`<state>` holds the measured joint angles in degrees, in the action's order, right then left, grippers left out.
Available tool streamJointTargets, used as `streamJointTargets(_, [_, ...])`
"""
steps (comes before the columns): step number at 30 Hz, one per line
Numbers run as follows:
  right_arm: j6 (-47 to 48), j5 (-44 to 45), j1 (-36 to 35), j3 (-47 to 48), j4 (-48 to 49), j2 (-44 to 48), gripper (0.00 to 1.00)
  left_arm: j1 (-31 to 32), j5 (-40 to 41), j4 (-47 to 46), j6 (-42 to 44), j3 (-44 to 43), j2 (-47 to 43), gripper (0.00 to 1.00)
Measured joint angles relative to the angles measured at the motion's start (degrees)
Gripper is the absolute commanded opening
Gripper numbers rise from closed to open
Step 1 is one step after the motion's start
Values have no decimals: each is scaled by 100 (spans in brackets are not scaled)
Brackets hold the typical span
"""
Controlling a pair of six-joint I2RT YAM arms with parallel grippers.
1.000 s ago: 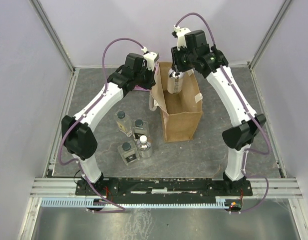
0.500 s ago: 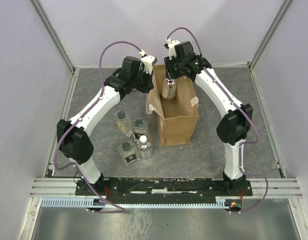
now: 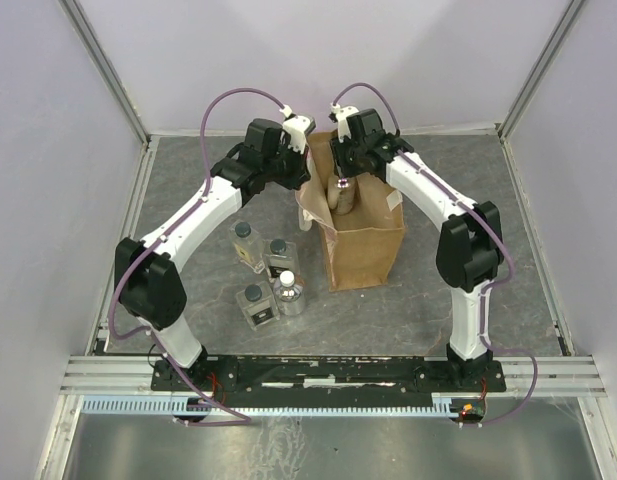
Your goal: Place the personal care products into the canvas bag
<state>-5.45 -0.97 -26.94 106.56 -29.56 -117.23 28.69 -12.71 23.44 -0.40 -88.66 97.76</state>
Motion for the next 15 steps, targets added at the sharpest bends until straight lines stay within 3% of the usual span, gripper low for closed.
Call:
streamJointTargets(2, [22, 4, 0, -101, 50, 44, 5, 0, -7, 0, 0, 0, 0, 3])
streamJointTargets(8, [94, 13, -26, -184, 55, 120, 55, 0, -72, -2, 0, 0, 0, 3])
streamJointTargets(10, [111, 13, -42, -195, 42, 157, 66, 0, -94, -2, 0, 0, 0, 3])
streamJointTargets(15, [83, 15, -107, -76, 20, 535, 76, 0, -103, -4, 0, 0, 2, 3])
